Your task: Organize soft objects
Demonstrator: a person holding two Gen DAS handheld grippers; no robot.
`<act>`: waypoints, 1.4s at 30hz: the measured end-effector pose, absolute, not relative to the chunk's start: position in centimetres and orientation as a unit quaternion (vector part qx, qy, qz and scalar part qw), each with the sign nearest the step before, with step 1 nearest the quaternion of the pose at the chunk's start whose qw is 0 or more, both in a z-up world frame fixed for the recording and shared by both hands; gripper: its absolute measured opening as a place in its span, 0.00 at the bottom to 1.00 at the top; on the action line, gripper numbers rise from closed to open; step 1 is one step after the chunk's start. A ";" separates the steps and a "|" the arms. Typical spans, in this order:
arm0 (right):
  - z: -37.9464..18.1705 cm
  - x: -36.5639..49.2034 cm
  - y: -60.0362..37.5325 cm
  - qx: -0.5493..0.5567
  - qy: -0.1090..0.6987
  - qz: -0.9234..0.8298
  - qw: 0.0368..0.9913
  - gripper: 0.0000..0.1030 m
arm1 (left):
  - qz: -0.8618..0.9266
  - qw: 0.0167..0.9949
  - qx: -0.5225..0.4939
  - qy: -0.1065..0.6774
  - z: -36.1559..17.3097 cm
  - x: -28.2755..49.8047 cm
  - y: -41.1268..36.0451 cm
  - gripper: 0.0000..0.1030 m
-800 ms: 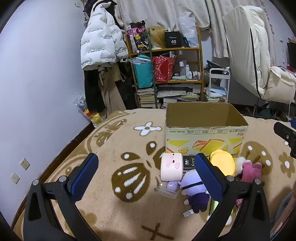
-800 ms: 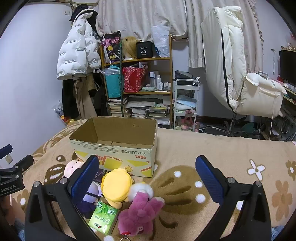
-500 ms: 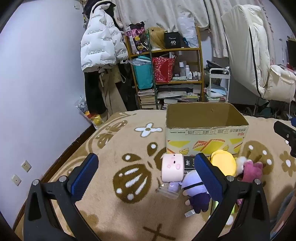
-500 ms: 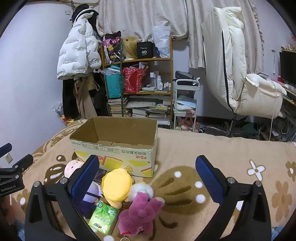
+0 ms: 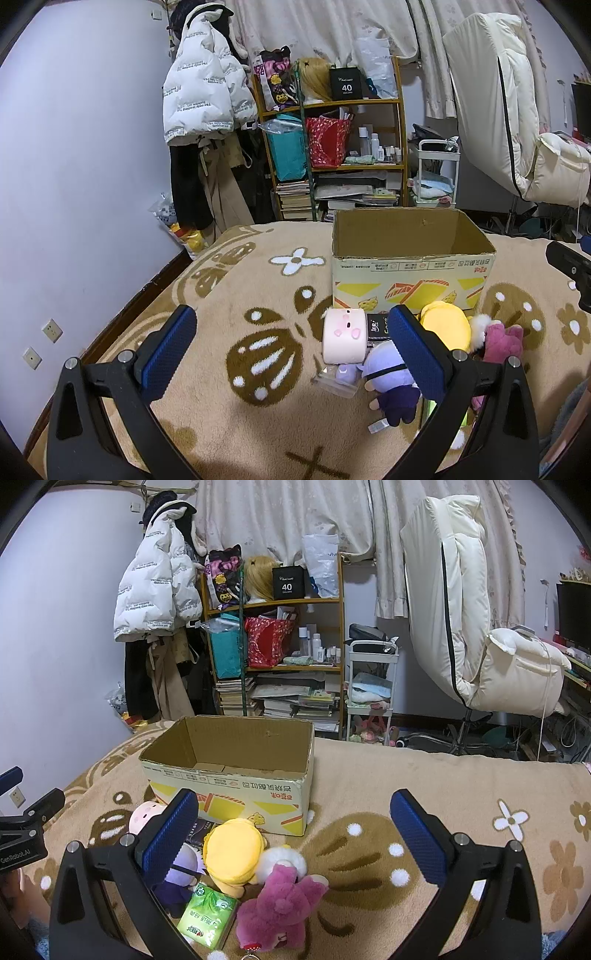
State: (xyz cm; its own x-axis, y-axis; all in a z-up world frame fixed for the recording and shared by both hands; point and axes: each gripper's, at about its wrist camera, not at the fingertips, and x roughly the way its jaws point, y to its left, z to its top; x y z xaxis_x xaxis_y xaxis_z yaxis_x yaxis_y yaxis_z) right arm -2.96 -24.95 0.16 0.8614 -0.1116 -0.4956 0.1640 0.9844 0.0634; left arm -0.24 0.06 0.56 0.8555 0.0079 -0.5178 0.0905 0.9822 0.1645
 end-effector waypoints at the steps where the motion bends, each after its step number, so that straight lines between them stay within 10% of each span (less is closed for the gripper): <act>1: 0.1 -3.0 -24.9 0.052 0.253 -0.072 0.963 1.00 | -0.021 0.959 0.091 0.268 0.6 -0.3 0.1 0.99; 42: 0.0 -2.9 -25.0 0.054 0.252 -0.070 0.964 1.00 | -0.017 0.959 0.093 0.266 0.9 -0.4 0.4 0.99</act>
